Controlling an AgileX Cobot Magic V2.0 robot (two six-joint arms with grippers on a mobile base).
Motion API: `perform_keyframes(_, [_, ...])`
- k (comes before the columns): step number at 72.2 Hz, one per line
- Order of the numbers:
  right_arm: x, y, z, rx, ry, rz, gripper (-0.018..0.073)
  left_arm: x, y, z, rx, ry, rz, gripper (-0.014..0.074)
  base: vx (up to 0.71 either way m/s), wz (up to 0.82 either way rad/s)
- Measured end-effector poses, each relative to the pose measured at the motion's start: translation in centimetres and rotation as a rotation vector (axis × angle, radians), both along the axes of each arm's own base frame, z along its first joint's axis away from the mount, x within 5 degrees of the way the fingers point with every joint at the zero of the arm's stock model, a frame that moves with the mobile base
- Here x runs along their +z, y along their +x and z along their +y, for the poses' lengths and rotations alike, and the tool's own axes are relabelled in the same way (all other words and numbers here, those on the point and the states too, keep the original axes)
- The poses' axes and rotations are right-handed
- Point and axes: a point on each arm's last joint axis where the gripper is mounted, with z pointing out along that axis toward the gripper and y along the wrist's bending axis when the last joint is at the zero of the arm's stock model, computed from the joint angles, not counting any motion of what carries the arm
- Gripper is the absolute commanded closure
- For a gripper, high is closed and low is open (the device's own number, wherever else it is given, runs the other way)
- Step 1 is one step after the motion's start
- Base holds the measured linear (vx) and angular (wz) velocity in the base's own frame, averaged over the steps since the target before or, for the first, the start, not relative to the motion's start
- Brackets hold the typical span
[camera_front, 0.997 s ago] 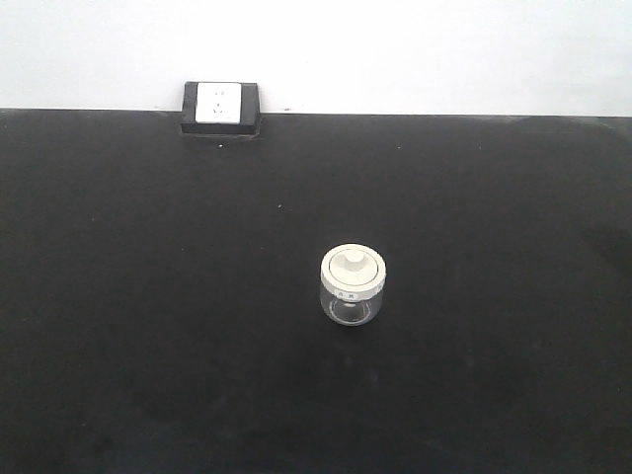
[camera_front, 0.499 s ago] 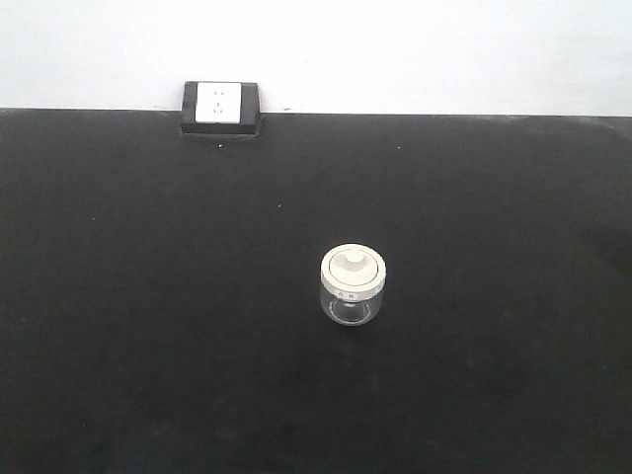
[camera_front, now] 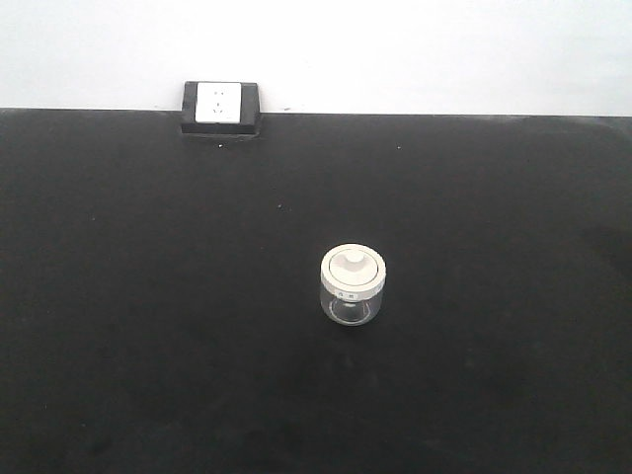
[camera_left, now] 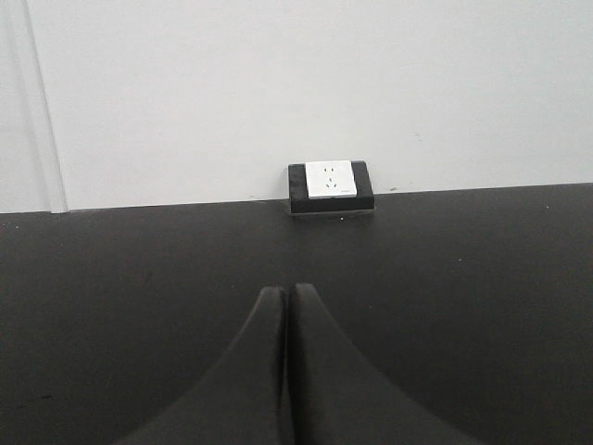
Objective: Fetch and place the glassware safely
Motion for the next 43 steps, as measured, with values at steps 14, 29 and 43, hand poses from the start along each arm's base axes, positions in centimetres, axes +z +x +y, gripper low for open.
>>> perform_keyframes(14, [0.00,0.00,0.00,0.000,0.000,0.000,0.0567,0.00,0.00,0.00,0.000,0.000,0.000,0.0603,0.00,0.00])
perform_keyframes(29, [0.00,0.00,0.00,0.000,0.000,0.000,0.0567,0.00,0.00,0.00,0.000,0.000,0.000,0.0603,0.00,0.00])
perform_keyframes(43, [0.00,0.00,0.00,0.000,0.000,0.000,0.0567,0.00,0.00,0.00,0.000,0.000,0.000,0.0603,0.00,0.00])
